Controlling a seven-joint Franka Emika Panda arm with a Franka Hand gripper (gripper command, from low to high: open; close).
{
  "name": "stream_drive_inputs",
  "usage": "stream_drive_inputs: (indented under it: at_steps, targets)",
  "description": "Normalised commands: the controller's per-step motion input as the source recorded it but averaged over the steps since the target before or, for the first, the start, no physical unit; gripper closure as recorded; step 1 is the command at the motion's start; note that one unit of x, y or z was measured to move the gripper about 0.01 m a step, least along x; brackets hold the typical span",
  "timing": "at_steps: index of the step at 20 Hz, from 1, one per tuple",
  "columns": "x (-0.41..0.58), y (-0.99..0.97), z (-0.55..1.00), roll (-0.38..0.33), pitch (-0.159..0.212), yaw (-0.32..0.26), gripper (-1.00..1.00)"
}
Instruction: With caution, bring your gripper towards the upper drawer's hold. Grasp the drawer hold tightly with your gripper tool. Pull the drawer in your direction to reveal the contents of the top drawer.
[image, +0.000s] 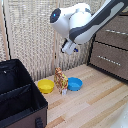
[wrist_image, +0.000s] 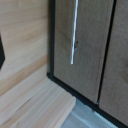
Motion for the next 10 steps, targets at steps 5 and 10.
stream_drive_inputs:
  at_steps: [5, 10]
  targets:
    - [0.307, -0.14, 0.34, -0.254, 0.002, 0.045, -1.00]
    - [0.107, -0.23, 0.46, -0.247, 0.064, -0.083, -1.00]
